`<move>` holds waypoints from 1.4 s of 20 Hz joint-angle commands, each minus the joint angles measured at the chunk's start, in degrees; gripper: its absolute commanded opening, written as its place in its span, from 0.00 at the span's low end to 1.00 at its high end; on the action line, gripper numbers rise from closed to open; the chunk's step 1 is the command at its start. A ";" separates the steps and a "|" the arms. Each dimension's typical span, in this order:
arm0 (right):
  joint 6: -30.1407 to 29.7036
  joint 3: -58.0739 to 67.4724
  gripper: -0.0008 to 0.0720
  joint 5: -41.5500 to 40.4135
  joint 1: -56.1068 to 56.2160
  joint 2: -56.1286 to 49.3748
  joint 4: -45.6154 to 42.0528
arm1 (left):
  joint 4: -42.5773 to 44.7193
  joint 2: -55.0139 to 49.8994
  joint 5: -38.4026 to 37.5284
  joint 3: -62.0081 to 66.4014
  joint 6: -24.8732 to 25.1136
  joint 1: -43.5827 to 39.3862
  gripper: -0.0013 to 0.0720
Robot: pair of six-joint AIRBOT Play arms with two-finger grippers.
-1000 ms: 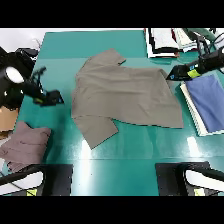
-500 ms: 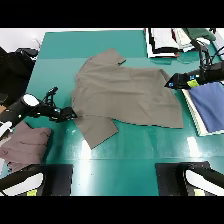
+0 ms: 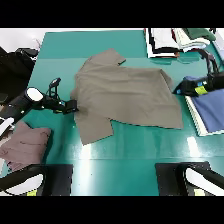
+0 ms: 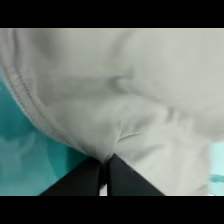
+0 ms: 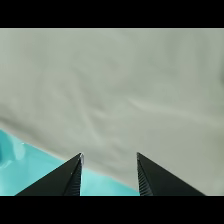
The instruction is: Fold the shirts.
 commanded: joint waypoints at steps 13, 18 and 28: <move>-6.16 -28.04 0.59 -6.25 -24.72 -6.95 7.89 | 0.87 2.49 -2.80 5.97 1.29 -0.09 0.06; -6.21 -28.02 0.18 -11.37 -15.10 -8.74 10.16 | 0.81 2.64 -3.06 5.97 1.29 -0.09 0.06; -8.83 7.23 0.04 -8.52 -8.92 13.22 12.63 | 4.92 22.29 -3.78 35.43 0.90 -0.09 0.06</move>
